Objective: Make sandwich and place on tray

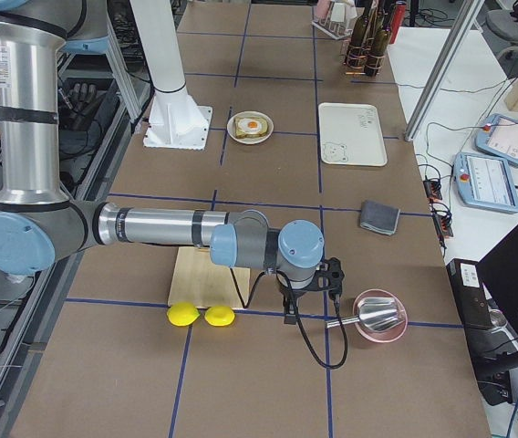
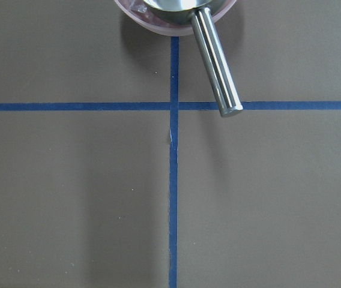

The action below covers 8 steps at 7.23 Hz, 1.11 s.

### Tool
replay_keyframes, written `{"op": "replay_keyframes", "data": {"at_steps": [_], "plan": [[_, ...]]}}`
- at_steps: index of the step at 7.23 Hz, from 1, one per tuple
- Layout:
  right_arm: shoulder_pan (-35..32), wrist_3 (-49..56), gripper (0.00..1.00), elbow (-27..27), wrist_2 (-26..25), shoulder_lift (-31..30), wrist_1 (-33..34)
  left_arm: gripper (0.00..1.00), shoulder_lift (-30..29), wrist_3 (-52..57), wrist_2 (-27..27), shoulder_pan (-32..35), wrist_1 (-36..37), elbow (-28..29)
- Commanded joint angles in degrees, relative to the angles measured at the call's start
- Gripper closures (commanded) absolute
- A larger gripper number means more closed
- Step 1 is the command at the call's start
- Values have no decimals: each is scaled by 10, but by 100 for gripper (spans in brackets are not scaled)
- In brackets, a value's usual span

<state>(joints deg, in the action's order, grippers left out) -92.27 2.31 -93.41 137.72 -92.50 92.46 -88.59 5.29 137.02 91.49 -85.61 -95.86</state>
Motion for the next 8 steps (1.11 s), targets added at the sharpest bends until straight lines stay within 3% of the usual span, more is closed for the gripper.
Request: {"op": "replay_keyframes", "data": {"at_steps": [1, 4, 5, 8], "plan": [[2, 1, 0, -2, 0, 2, 0, 0, 0, 0, 0, 0, 0, 0], [13, 3, 0, -12, 2, 6, -1, 0, -41, -48, 1, -6, -6, -17], [17, 1, 0, -8, -2, 38, -8, 0, -48, -90, 2, -20, -52, -33], [60, -10, 0, -4, -32, 94, 4, 0, -95, -258, 2, -118, -81, -88]]}}
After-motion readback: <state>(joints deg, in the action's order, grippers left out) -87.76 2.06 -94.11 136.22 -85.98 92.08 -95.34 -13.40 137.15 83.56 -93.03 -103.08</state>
